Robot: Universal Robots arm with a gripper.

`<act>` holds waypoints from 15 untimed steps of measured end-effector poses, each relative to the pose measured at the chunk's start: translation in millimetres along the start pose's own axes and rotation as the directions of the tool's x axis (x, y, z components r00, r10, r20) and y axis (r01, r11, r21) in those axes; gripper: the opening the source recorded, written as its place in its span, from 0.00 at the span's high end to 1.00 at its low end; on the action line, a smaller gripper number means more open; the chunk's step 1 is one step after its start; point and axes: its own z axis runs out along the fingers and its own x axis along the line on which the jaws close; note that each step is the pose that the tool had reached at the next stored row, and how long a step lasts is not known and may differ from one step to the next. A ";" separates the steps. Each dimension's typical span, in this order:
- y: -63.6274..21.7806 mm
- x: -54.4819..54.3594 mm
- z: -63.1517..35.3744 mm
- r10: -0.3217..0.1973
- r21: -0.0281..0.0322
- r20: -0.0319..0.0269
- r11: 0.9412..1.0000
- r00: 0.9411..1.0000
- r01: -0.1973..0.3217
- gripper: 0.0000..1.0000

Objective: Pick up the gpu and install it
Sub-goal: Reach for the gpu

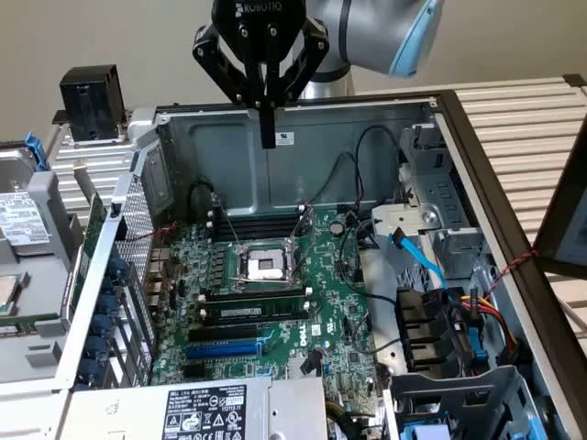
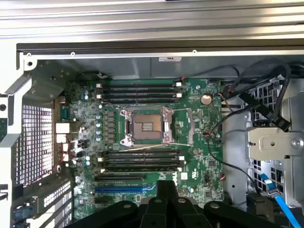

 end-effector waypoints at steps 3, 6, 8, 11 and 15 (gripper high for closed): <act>-0.1 0.0 0.0 0.000 0.000 0.000 1.000 1.000 0.000 0.89; -0.2 0.0 0.0 0.000 0.000 0.000 1.000 1.000 0.000 0.89; -0.3 0.0 0.0 0.000 0.000 0.000 1.000 1.000 0.000 0.89; -0.4 0.0 0.0 0.000 0.000 0.000 1.000 1.000 0.000 0.89; -0.9 6.0 -0.2 0.000 0.000 0.000 1.000 1.000 0.000 0.89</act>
